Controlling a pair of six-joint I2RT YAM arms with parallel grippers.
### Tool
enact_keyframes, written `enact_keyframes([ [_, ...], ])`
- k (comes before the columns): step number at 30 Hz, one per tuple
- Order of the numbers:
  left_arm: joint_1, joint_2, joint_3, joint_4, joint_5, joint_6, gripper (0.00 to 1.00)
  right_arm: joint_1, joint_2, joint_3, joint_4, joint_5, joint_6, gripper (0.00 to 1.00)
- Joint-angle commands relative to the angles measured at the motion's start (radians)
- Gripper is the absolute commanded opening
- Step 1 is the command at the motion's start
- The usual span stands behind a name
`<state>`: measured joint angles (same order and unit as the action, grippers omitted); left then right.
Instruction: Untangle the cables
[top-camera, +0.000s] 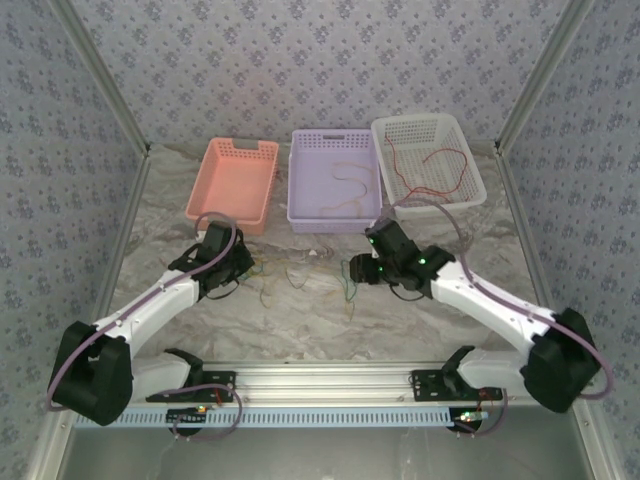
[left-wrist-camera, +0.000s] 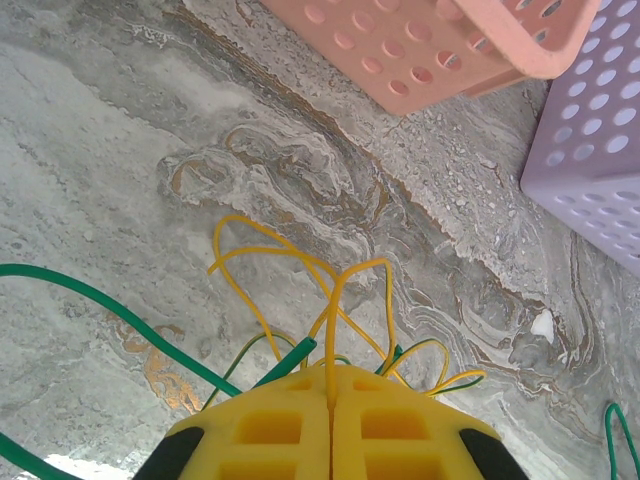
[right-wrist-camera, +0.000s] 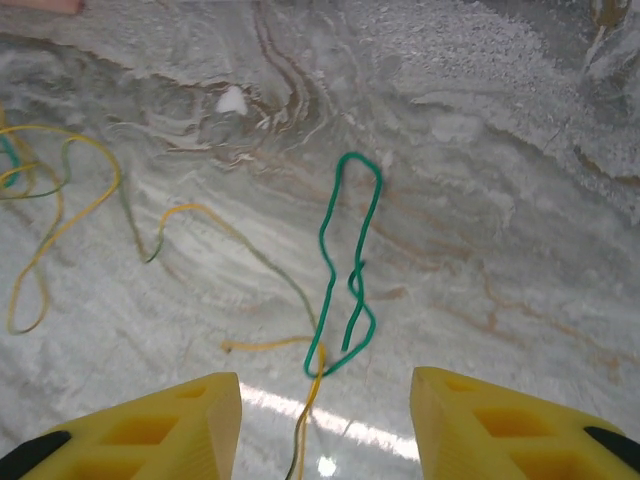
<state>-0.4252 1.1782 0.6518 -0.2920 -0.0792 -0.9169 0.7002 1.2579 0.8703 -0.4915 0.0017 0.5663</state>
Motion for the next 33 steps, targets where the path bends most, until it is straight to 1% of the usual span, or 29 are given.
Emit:
enact_keyframes([
  [1, 0.003, -0.011, 0.023, -0.011, -0.011, 0.016, 0.0, -0.026, 0.129, 0.048, 0.031, -0.032, -0.063, 0.44],
  [3, 0.004, -0.009, 0.026, -0.011, -0.009, 0.018, 0.0, -0.033, 0.207, 0.078, 0.036, -0.07, -0.094, 0.41],
  [6, 0.004, -0.003, 0.029, -0.009, -0.008, 0.021, 0.0, -0.033, 0.296, 0.095, 0.057, -0.099, -0.118, 0.39],
  [9, 0.004, -0.001, 0.028, -0.009, -0.007, 0.018, 0.0, -0.036, 0.364, 0.108, 0.068, -0.104, -0.122, 0.38],
  [12, 0.003, -0.001, 0.026, -0.006, -0.008, 0.016, 0.0, -0.04, 0.416, 0.111, 0.073, -0.09, -0.112, 0.33],
  [15, 0.004, -0.003, 0.029, -0.007, -0.006, 0.017, 0.0, -0.044, 0.438, 0.1, 0.098, -0.075, -0.108, 0.32],
  [16, 0.004, 0.0, 0.029, -0.007, -0.005, 0.018, 0.0, -0.047, 0.445, 0.101, 0.105, -0.077, -0.105, 0.3],
  [17, 0.004, -0.001, 0.03, -0.009, -0.006, 0.018, 0.0, -0.049, 0.449, 0.101, 0.109, -0.075, -0.105, 0.26],
  [18, 0.003, 0.0, 0.03, -0.009, -0.007, 0.018, 0.0, -0.05, 0.448, 0.101, 0.113, -0.068, -0.104, 0.2],
  [20, 0.004, 0.001, 0.03, -0.01, -0.008, 0.019, 0.0, -0.049, 0.438, 0.099, 0.115, -0.052, -0.1, 0.09],
  [22, 0.004, 0.007, 0.028, -0.008, -0.008, 0.018, 0.0, -0.051, 0.408, 0.098, 0.11, -0.026, -0.099, 0.0],
  [25, 0.004, 0.02, 0.02, -0.002, -0.021, 0.011, 0.0, -0.063, 0.321, 0.088, 0.094, 0.018, -0.103, 0.0],
  [28, 0.004, 0.036, 0.012, 0.001, -0.041, 0.0, 0.0, -0.11, 0.217, 0.085, 0.068, 0.042, -0.105, 0.0],
  [33, 0.004, 0.057, 0.007, 0.007, -0.072, -0.014, 0.0, -0.229, 0.072, 0.104, 0.03, -0.003, -0.12, 0.0],
])
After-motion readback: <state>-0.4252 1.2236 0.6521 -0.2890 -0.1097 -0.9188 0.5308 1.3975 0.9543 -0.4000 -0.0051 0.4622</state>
